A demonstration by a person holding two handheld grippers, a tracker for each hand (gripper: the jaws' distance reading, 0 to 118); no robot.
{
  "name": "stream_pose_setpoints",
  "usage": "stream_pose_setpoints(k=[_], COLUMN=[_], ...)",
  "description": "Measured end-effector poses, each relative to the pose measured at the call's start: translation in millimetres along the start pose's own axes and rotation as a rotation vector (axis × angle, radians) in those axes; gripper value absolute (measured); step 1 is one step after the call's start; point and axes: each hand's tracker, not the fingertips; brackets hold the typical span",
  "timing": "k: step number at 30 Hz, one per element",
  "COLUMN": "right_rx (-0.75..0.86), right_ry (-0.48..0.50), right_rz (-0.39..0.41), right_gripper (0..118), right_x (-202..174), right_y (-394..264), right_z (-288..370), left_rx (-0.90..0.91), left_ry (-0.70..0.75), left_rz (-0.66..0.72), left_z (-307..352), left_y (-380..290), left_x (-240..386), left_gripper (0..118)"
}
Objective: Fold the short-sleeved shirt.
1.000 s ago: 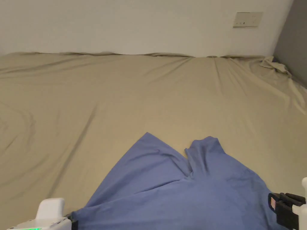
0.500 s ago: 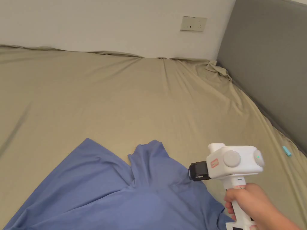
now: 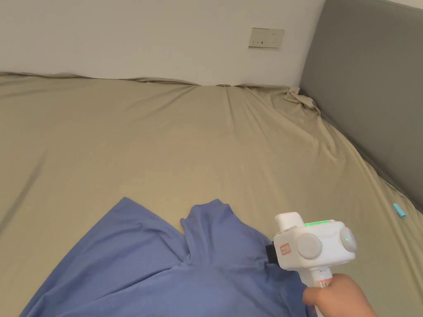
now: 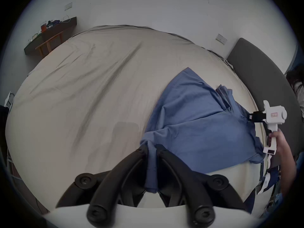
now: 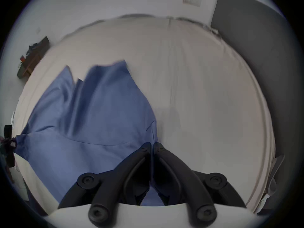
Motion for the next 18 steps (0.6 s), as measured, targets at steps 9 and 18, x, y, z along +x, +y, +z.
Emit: stream_pose_setpoints(k=[9, 18], right_rx=[0.532, 0.802], right_ry=[0.007, -0.183], right_rz=[0.045, 0.068], right_gripper=[5, 5], right_x=[5, 12], right_y=[56, 169], right_z=[214, 356], left_rx=[0.212, 0.584], left_ry=[-0.251, -0.230], left_rz=[0.186, 0.159], left_z=[57, 159], left_y=[81, 254], left_x=[-2, 17], left_gripper=[8, 7])
